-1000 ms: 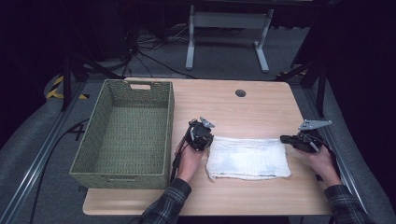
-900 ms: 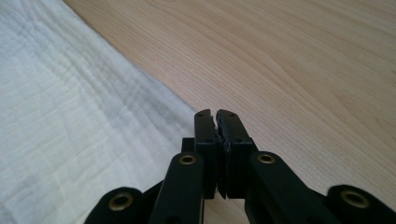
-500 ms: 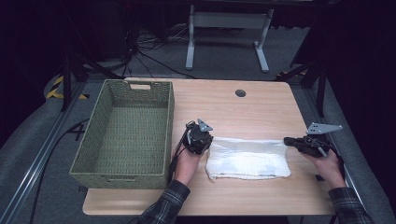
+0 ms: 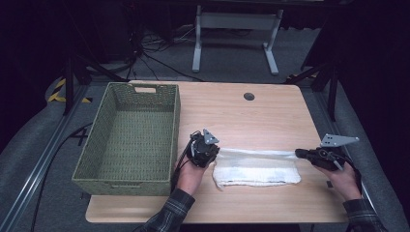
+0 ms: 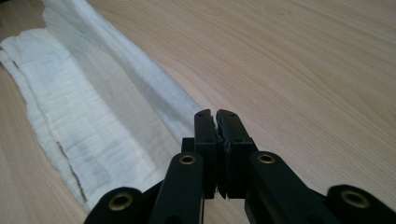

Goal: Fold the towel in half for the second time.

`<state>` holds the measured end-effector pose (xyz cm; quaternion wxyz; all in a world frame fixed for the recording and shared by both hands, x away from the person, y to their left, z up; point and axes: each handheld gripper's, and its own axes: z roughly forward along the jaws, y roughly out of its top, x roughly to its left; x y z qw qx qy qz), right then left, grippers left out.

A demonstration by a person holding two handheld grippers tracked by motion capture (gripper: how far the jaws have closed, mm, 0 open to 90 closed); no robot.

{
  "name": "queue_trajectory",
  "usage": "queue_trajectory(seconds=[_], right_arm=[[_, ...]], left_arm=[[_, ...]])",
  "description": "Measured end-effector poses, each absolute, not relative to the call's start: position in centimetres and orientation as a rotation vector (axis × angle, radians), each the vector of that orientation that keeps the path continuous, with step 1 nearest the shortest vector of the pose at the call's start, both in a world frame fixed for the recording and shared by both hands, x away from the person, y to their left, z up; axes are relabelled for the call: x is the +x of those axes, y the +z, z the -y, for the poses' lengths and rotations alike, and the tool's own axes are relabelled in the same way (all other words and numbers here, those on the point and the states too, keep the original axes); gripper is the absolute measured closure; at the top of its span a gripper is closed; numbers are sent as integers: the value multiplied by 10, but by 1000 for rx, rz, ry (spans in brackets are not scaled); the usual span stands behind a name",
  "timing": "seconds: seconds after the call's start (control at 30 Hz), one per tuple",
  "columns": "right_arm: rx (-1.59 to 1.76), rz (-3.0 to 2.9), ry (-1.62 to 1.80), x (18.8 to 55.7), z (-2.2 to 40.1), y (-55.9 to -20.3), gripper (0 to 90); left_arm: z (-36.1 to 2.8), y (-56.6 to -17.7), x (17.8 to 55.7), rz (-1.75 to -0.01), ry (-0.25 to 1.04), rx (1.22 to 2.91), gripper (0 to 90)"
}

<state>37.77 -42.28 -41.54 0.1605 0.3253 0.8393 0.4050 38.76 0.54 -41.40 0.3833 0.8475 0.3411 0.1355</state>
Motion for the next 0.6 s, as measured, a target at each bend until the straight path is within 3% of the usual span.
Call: queue_trajectory(seconds=[0.6], right_arm=[[913, -2439, 1165, 348, 421, -420, 874]], left_arm=[[-6, -414, 350, -808, 360, 2203, 856]])
